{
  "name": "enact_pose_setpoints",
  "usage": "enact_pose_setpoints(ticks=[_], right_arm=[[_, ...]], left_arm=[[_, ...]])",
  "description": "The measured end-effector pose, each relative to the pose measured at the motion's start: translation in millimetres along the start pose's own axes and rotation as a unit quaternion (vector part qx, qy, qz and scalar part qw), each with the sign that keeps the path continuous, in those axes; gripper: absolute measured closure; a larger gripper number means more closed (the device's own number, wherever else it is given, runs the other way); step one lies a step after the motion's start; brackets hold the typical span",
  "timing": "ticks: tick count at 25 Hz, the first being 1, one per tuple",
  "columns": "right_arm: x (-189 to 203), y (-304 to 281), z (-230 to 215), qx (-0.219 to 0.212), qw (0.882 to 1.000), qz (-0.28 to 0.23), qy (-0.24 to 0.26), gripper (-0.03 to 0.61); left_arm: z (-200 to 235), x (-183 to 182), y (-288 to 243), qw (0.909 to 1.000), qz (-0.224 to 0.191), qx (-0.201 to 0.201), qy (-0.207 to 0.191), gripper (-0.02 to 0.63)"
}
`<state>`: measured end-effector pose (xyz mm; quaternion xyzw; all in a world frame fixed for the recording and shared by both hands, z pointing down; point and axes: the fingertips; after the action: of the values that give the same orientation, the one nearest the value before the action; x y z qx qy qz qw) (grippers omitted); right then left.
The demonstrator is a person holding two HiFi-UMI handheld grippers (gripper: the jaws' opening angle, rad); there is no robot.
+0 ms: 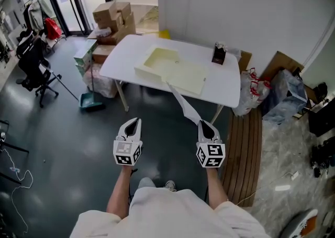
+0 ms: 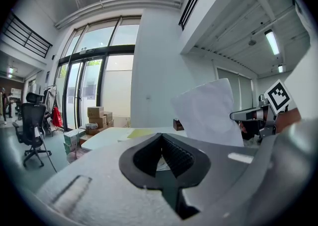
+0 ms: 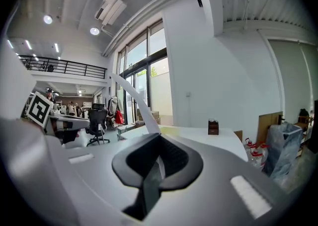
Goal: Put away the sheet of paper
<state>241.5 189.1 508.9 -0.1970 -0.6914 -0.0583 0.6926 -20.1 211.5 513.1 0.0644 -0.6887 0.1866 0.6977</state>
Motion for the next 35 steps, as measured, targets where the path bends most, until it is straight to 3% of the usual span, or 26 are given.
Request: enact_pose_setpoints(ticks=[9, 18, 35], right_arm=[[2.3, -16.1, 2.5, -0.012, 1.0, 0.003, 0.006, 0.577], [-1.9, -66.8, -2.9, 0.005, 1.0, 0.002, 0.011, 0.577], [-47.8, -239.3, 22.5, 0.039, 0.999, 0.0, 0.018, 0.577]], left_arm=[[4.8, 4.7, -12.8, 1.0, 0.0, -0.003, 0.006, 0.611], [30.1, 7.7, -73.7, 0.9996, -0.001, 0.028, 0.01, 0.611], [169.0, -31.5, -205.5, 0.9976, -0.011, 0.069, 0.007, 0.611]])
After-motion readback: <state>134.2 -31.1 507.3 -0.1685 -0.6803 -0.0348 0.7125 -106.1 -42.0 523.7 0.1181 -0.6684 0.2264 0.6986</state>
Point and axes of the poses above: the fingertips, and each gripper's own axes: y backward along the fingers, z to its left, x out of its underside, and after that the axes turned 4 degrees about x, right-handed
